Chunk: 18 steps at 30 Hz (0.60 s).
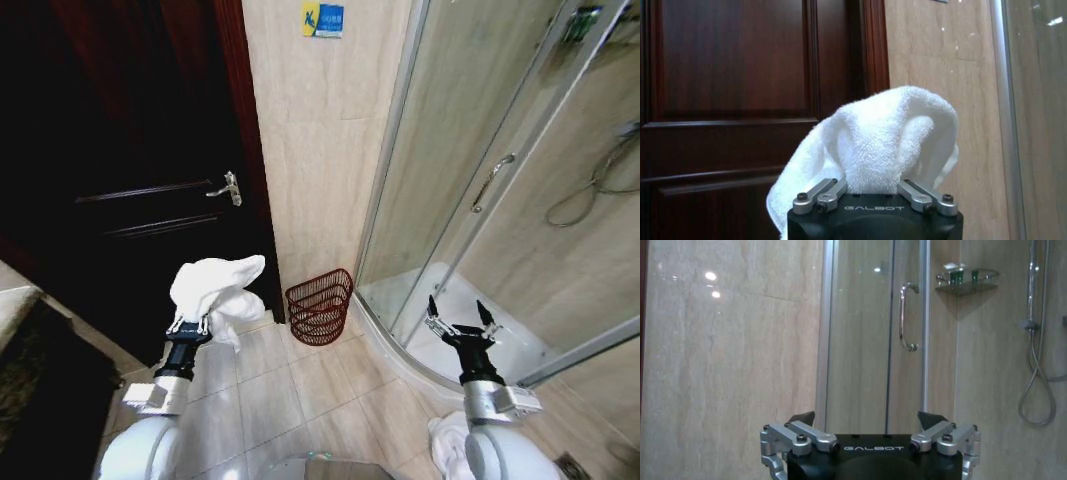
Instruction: Discard the used towel into the hamper.
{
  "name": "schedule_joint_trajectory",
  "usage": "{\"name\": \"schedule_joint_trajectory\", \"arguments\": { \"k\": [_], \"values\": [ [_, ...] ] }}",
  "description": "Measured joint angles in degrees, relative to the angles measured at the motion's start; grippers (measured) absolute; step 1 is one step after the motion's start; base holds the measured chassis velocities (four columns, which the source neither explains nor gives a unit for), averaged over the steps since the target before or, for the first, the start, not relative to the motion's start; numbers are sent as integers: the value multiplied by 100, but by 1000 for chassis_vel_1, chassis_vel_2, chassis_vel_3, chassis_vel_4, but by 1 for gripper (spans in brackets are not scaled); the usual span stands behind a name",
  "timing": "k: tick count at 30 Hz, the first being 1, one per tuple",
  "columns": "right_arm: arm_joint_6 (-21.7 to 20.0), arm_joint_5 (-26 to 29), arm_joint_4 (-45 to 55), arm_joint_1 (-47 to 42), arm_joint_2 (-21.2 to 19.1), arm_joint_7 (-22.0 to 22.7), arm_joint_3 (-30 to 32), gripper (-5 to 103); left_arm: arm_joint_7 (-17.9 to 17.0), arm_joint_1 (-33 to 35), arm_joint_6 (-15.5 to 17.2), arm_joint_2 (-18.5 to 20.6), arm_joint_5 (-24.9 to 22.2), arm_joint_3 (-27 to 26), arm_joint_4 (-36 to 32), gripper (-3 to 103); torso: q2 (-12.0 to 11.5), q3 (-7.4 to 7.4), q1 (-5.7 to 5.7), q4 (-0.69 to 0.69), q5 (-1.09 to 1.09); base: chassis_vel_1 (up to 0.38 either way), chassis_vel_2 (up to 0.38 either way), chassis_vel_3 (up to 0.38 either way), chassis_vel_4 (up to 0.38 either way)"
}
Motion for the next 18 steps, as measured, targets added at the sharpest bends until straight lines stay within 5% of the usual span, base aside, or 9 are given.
{"name": "schedule_joint_trajectory", "arguments": {
  "k": [18],
  "values": [
    [-30, -26, -26, 36, -41, -7, -26, 100, 23, 1, -61, -30, -1, -3, 76, 14, -463, -246, -215, 0, 0, 0, 0, 0, 0]
  ]
}}
